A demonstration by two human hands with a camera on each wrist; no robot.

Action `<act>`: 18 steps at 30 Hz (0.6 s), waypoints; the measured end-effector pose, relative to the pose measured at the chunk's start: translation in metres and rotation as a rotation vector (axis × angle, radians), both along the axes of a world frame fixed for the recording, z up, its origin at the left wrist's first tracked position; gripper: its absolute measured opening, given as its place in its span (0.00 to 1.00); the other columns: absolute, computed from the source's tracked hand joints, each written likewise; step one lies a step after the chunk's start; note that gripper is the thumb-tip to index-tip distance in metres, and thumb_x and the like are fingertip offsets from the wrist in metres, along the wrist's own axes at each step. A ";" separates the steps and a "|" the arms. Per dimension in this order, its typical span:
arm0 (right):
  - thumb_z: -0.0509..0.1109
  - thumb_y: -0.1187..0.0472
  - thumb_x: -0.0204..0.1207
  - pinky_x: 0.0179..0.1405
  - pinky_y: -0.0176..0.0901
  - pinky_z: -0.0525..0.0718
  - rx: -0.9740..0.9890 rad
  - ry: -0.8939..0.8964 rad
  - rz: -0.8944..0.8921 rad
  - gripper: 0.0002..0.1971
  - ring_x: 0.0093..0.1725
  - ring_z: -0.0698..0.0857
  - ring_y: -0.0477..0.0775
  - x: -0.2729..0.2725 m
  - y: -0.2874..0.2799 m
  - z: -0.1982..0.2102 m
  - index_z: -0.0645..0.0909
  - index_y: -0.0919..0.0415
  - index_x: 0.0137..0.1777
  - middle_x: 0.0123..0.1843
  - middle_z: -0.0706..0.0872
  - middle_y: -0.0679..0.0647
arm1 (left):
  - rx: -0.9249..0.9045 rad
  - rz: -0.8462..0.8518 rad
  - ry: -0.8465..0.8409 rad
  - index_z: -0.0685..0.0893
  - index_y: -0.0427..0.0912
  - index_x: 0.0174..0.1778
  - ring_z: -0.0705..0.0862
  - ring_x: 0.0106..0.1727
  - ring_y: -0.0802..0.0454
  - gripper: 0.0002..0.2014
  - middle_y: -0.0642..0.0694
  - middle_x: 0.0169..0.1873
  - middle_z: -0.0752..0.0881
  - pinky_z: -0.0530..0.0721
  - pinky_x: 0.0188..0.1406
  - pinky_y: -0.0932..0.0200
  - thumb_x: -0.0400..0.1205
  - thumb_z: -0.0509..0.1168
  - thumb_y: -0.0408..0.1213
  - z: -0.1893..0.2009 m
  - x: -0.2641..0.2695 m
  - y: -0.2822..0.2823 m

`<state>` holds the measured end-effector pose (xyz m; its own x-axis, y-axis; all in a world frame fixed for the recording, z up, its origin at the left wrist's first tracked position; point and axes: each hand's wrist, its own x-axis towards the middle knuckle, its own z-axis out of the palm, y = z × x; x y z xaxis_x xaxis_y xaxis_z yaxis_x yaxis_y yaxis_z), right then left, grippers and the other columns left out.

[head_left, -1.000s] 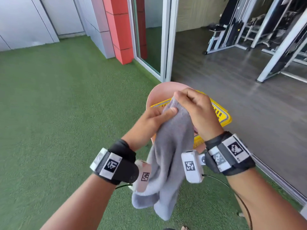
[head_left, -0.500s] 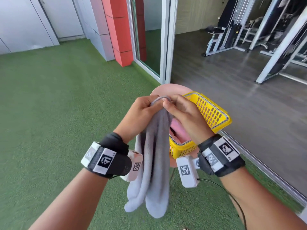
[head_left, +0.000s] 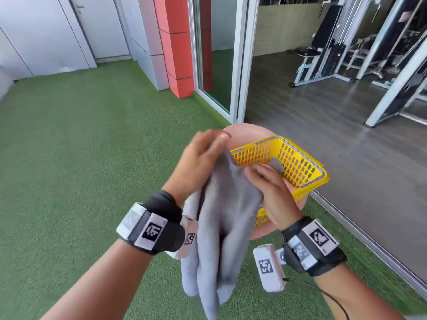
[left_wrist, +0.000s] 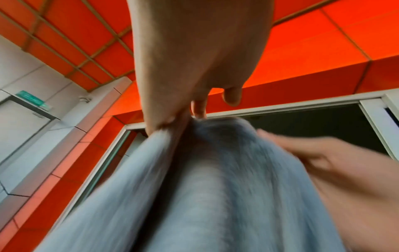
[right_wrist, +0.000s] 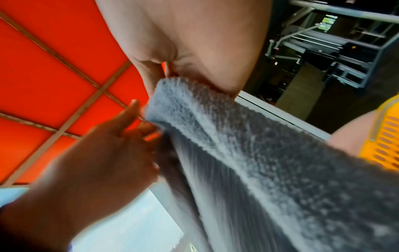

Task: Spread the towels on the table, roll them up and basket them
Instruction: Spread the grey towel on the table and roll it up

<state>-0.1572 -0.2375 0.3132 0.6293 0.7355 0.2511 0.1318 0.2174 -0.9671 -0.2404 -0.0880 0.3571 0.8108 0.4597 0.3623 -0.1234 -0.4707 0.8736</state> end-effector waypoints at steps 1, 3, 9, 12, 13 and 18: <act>0.67 0.55 0.82 0.43 0.37 0.70 -0.001 -0.061 -0.028 0.19 0.41 0.71 0.46 0.002 -0.001 0.011 0.74 0.73 0.39 0.36 0.72 0.53 | -0.050 -0.109 0.073 0.85 0.39 0.51 0.81 0.53 0.60 0.14 0.47 0.48 0.87 0.76 0.60 0.59 0.86 0.58 0.44 -0.007 0.002 -0.006; 0.63 0.64 0.83 0.39 0.35 0.71 -0.012 -0.180 -0.088 0.12 0.39 0.72 0.43 0.010 0.003 0.032 0.77 0.71 0.39 0.35 0.74 0.53 | -0.195 -0.318 0.153 0.84 0.33 0.55 0.82 0.55 0.55 0.17 0.48 0.51 0.87 0.79 0.62 0.54 0.88 0.57 0.43 -0.017 0.001 -0.017; 0.67 0.44 0.79 0.45 0.39 0.68 -0.086 -0.136 -0.031 0.26 0.43 0.70 0.44 -0.007 0.001 -0.013 0.75 0.72 0.39 0.35 0.73 0.58 | -0.328 -0.163 -0.063 0.75 0.38 0.32 0.66 0.38 0.47 0.16 0.40 0.33 0.70 0.64 0.39 0.49 0.85 0.61 0.42 -0.005 0.002 0.007; 0.66 0.47 0.81 0.50 0.42 0.69 -0.050 -0.172 -0.069 0.29 0.47 0.70 0.44 -0.010 -0.006 -0.012 0.73 0.81 0.44 0.39 0.75 0.62 | -0.375 -0.113 -0.066 0.74 0.44 0.34 0.68 0.37 0.50 0.14 0.42 0.34 0.69 0.66 0.38 0.50 0.85 0.61 0.43 0.002 -0.002 0.012; 0.65 0.55 0.83 0.48 0.38 0.70 -0.035 -0.197 -0.084 0.22 0.44 0.71 0.42 -0.005 -0.006 -0.003 0.75 0.78 0.41 0.37 0.75 0.54 | -0.340 -0.166 0.013 0.77 0.42 0.37 0.71 0.39 0.50 0.14 0.42 0.35 0.73 0.71 0.40 0.50 0.86 0.60 0.44 0.000 -0.004 0.007; 0.62 0.67 0.84 0.44 0.30 0.73 -0.002 -0.284 -0.145 0.10 0.40 0.75 0.39 0.011 0.005 0.036 0.79 0.66 0.41 0.37 0.79 0.45 | -0.272 -0.458 0.193 0.81 0.28 0.42 0.79 0.41 0.47 0.16 0.38 0.39 0.83 0.76 0.41 0.49 0.86 0.62 0.40 -0.009 -0.010 -0.020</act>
